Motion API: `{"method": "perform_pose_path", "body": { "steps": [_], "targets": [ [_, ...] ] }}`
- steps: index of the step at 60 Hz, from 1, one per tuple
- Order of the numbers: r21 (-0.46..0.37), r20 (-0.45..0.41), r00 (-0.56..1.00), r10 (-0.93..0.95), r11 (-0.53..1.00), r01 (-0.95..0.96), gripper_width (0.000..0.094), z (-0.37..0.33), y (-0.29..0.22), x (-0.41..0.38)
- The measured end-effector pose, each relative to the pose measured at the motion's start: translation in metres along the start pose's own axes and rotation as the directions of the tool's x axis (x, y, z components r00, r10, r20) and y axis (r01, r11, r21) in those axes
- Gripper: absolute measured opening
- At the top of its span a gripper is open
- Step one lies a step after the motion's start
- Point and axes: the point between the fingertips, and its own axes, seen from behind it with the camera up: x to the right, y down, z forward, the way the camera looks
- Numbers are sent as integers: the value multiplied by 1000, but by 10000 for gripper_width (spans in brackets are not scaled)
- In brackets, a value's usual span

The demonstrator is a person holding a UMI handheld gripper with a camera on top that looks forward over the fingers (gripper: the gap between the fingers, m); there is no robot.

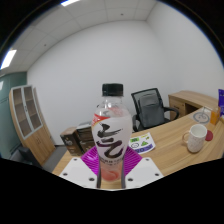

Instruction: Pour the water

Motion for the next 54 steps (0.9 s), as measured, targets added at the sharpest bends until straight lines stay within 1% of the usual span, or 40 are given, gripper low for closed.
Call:
{"method": "perform_pose_path", "body": {
  "steps": [6,8,11,15,17,22,28,29,34,38,44,45,46,52,53,54],
  "targets": [
    [30,91,963,254,966,-257,268,-9,-53,-4],
    [34,129,931,342,937,-348,269,-8,-63,1],
    [17,181,854,487,867,-498,267,-11,-83,9],
    [-26,241,696,676,721,-692,265,-14,-101,24],
    [-49,255,600,759,629,-775,265,-20,-114,32],
    [-96,291,344,893,385,-918,266,-12,-120,63],
    [-146,289,78,954,125,-981,267,-15,-120,111],
    [-146,287,57,956,103,-984,267,-4,-116,112],
    [-175,276,-99,956,-51,-983,265,1,-105,137],
    [-175,256,-177,950,-135,-975,268,4,-98,157],
    [-181,241,-215,946,-174,-968,266,5,-91,177],
    [-182,239,-221,946,-180,-967,266,-11,-91,188],
    [-180,231,-207,951,-167,-969,267,8,-87,176],
    [-213,196,-197,961,-154,-965,266,4,-86,176],
    [-215,199,-194,961,-150,-965,264,-8,-88,180],
    [-223,193,-188,963,-144,-964,265,1,-87,176]
  ]
}}
